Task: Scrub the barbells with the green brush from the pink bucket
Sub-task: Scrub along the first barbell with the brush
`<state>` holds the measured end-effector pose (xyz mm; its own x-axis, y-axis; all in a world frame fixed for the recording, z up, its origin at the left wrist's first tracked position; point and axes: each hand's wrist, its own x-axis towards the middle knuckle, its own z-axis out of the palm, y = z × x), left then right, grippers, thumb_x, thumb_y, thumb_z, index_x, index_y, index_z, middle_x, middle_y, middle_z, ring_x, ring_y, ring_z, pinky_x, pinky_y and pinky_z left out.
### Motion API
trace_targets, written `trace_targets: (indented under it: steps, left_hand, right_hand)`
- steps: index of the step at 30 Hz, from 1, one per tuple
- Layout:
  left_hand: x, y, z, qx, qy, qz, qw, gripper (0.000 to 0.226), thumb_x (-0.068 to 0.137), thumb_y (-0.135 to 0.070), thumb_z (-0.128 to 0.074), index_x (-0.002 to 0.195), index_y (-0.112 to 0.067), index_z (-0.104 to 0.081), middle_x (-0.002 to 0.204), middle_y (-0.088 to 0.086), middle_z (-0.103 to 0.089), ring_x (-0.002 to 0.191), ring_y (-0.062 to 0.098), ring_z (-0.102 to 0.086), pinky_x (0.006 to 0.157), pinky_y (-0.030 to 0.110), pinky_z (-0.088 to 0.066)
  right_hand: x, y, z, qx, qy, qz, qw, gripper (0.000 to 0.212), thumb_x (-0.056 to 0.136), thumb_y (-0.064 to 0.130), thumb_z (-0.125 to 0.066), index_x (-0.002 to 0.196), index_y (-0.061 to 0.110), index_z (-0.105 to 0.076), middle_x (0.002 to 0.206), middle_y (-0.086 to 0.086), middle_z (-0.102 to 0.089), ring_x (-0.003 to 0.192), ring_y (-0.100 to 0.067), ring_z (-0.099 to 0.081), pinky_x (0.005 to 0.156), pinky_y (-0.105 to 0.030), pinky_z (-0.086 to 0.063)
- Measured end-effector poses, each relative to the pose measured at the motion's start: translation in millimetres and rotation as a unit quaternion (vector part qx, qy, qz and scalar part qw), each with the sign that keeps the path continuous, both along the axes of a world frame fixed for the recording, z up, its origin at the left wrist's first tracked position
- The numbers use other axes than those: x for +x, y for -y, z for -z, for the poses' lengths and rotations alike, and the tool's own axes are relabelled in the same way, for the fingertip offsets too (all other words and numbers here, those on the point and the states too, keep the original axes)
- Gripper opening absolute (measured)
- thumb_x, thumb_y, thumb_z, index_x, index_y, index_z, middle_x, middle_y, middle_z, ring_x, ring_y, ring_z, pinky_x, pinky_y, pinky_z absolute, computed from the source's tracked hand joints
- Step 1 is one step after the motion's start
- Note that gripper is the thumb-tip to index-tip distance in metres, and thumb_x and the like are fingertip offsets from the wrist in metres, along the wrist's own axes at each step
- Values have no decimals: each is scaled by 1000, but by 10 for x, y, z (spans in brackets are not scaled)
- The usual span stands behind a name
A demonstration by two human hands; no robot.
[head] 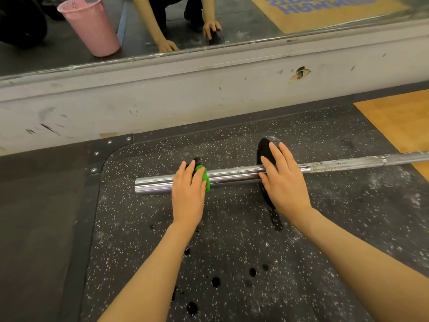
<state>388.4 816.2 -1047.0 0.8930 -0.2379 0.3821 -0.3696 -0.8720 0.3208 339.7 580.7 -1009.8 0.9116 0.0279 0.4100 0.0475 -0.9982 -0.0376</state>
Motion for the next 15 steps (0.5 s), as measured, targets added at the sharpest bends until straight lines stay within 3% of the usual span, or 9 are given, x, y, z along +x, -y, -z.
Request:
trace_targets:
  steps: [9,15]
  left_hand:
    - [-38,389,-13,57,22,122,991,50,83,-15,-71,131,-11,-57,138,14,-52,131,36,-45,103,46,-42]
    - [-58,-44,42,32,29,55,998,47,84,-14,-71,129,-9,-58,139,14,-51,132,37,-43,104,48,-39]
  right_hand:
    - [-42,-7,-23,-10,11,-4,1000,42,93,22,-57,126,-4,-59,144,-25,-42,137,-41,-33,110,-51,-36]
    - [-78,-18,-38,-15,4,-6,1000,41,94,24,-55,124,-5,-60,144,-25,-43,137,-42,-32,110,-52,-34]
